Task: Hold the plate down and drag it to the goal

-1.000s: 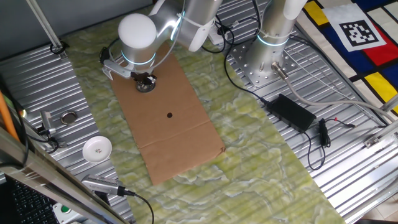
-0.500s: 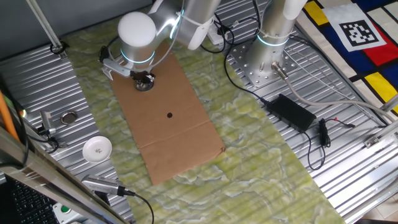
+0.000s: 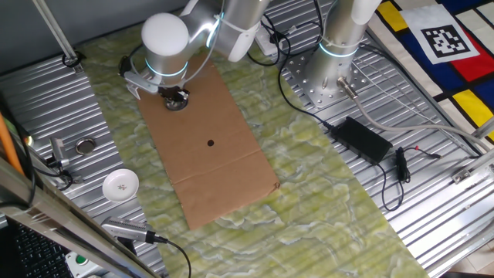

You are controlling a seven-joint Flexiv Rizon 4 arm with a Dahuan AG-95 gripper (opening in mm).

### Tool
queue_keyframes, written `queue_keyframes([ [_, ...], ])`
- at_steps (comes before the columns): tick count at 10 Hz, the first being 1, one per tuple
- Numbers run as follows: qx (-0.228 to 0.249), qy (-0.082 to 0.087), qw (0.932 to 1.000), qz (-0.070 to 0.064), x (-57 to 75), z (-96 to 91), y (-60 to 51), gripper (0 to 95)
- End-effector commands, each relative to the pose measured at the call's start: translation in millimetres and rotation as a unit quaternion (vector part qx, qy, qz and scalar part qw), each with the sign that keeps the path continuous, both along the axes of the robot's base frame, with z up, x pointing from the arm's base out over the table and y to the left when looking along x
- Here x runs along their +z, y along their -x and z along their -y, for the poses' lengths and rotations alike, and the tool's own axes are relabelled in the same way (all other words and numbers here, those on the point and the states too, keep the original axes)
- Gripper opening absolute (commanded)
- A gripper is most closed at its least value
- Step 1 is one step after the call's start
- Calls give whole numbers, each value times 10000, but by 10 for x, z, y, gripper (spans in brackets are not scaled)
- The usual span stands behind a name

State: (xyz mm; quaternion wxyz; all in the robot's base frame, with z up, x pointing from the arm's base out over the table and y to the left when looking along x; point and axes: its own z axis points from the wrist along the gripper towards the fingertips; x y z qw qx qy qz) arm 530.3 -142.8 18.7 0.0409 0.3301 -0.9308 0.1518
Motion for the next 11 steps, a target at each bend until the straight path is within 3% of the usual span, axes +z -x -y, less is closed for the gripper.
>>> queue_keyframes([
  [1, 49, 4, 10000, -4, -5, 31, -20, 0],
  [11, 315, 49, 9995, 3, 29, 190, -167, 0],
])
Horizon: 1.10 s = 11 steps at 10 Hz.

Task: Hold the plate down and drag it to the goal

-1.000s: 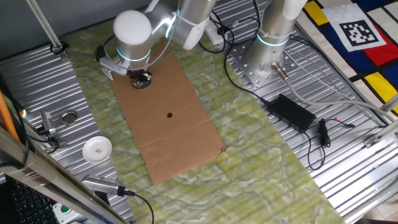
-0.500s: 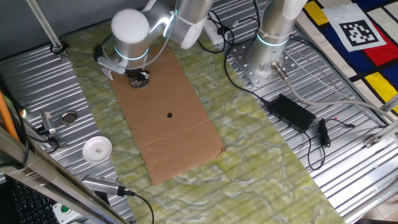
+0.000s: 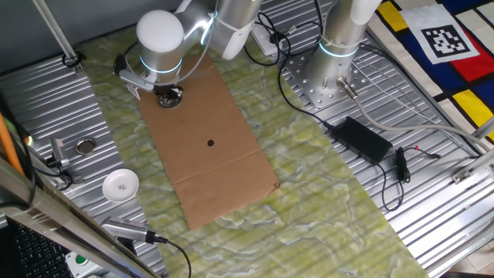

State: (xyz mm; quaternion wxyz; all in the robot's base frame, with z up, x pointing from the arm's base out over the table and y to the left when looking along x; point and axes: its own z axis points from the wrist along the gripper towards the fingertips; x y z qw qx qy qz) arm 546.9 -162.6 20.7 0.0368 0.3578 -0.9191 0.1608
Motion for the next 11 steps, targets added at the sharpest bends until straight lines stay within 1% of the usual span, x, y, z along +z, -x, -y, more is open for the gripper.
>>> queue_keyframes([
  [1, 14, -27, 10000, -20, 4, -2, -7, 0],
  [4, 37, -16, 10000, 2, -39, 23, -24, 0],
  [5, 61, 7, 10000, 9, -42, 41, -45, 0],
  [6, 102, 66, 9999, -10, -2, 58, -75, 0],
  [7, 115, 73, 9999, -16, 19, 76, -94, 0],
  [11, 186, 61, 9998, 45, -45, 174, -95, 0],
])
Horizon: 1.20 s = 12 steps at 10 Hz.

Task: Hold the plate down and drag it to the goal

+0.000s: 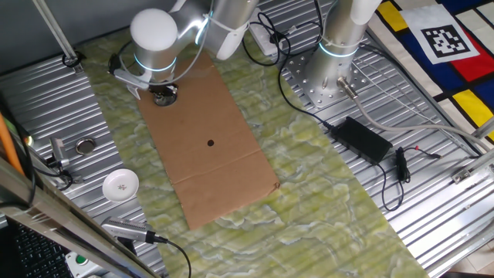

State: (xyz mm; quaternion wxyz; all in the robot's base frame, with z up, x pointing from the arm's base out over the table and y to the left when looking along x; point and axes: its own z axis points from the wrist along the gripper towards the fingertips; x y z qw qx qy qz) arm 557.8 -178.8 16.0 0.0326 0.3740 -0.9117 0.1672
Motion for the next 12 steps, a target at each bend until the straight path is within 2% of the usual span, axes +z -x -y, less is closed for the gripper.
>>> queue_keyframes([
  [1, 41, 41, 10000, 17, 19, 45, 8, 0],
  [3, 76, 50, 10000, -4, 78, 74, -26, 0],
  [6, 103, 48, 9999, 23, 44, 92, -38, 0],
  [12, 112, 13, 9999, 19, 63, 91, -53, 0],
])
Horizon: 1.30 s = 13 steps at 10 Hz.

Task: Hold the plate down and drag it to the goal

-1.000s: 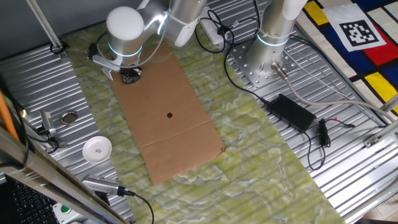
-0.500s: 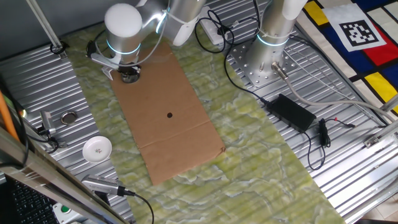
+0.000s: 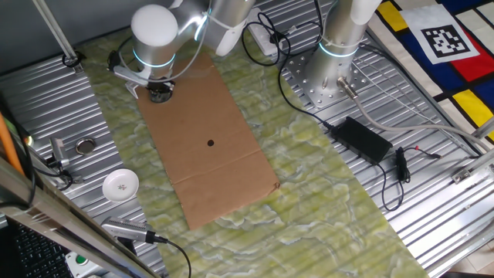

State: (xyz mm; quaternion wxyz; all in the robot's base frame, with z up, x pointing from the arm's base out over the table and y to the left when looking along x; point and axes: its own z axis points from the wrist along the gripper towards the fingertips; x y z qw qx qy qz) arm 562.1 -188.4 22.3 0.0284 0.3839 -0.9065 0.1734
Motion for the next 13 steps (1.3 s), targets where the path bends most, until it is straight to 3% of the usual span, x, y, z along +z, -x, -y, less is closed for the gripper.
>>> queue_keyframes([
  [1, -23, -56, 10000, -52, 28, -19, -17, 0],
  [4, 167, -54, 9996, -243, 229, -134, -49, 0],
  [5, 524, -19, 9973, -512, 308, -216, -55, 0],
  [6, 1253, 179, 9888, -796, 359, -317, -65, 0],
  [7, 2042, 302, 9723, -1095, 361, -369, -78, 0],
  [8, 2839, 417, 9485, -1341, 348, -389, -88, 0],
  [12, 3619, 534, 9155, -1676, 294, -356, -88, 0],
  [13, 3699, 540, 9116, -1712, 294, -356, -88, 0],
])
